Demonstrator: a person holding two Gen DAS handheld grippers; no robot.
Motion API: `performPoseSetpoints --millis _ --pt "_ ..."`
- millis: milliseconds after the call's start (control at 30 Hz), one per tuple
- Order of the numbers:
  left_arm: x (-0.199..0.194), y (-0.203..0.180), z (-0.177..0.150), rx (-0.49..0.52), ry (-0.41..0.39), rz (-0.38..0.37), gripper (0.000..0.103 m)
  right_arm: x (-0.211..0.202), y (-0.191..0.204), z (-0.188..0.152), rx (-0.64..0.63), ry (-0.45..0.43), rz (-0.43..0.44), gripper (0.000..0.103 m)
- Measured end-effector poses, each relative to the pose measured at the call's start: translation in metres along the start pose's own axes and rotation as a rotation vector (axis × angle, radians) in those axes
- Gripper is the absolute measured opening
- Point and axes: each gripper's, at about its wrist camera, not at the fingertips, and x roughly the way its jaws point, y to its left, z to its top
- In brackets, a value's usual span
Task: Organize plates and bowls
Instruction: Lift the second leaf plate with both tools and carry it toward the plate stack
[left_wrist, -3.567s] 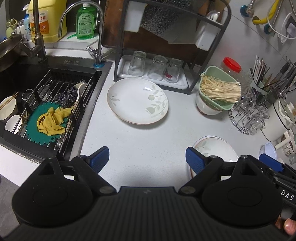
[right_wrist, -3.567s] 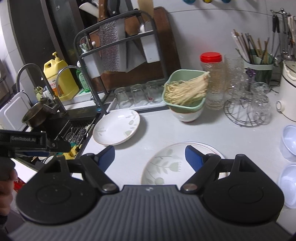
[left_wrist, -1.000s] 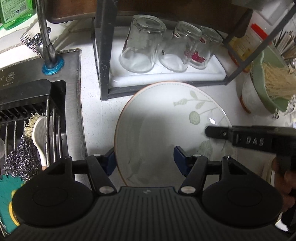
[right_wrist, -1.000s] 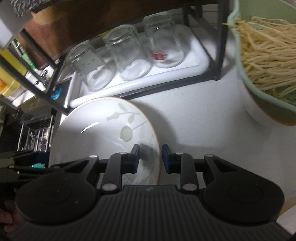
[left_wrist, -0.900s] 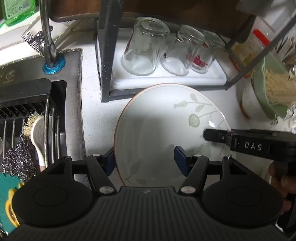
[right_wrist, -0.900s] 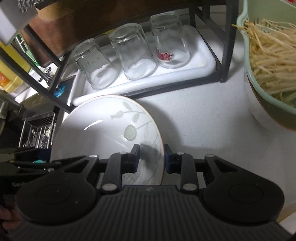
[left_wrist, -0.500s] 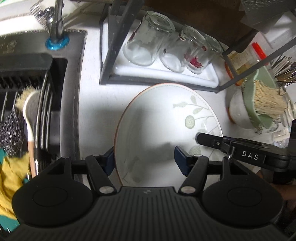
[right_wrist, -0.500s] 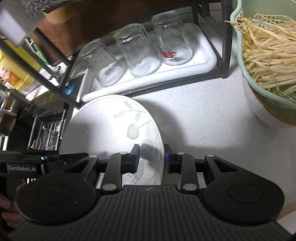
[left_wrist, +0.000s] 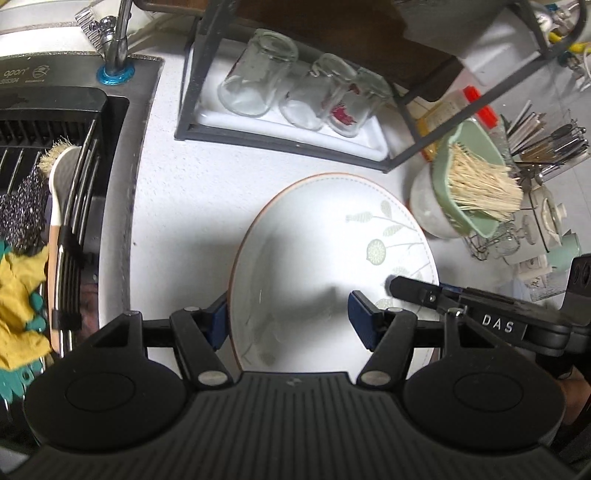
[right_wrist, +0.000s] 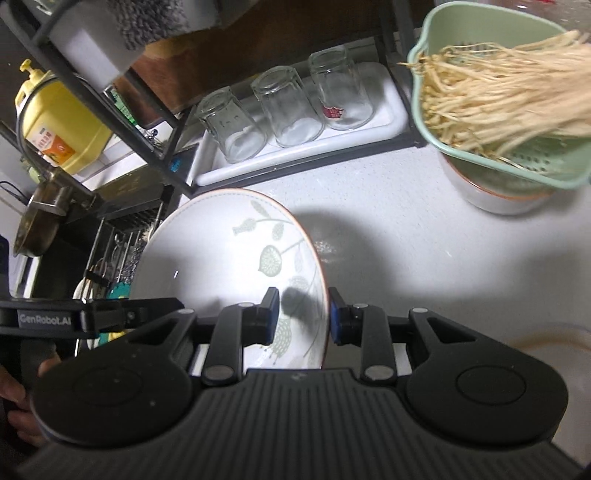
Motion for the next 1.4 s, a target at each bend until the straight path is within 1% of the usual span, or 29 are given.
performPoseSetpoints --millis 267,500,600,733,1133,1400 --pt "-0.021 -0.026 -0.017 0.017 -0.027 -0.007 0.069 -0.035 -0.008 -0.021 0.016 -0.019 0.03 0.03" --pt "-0.026 -0.051 -0.029 0.072 -0.03 -0.015 0.069 -0.068 -0.019 -0.036 0.03 -0.087 0.039 0.03" --pt "-0.025 -0.06 -0.037 0.08 -0.032 -0.038 0.069 -0.08 -0.025 -0.044 0.037 -0.115 0.031 0.03" --pt "-0.019 -0.074 -0.05 0.096 -0.018 -0.046 0.069 -0.093 -0.037 -0.055 0.058 -0.14 0.023 0.03" --pt "0.007 -0.126 -0.077 0.153 0.038 -0.038 0.069 -0.119 -0.08 -0.082 0.099 -0.156 -0.002 0.03" --pt "0.033 -0.164 -0.087 0.195 0.097 -0.011 0.068 -0.131 -0.118 -0.1 0.137 -0.142 -0.022 0.03"
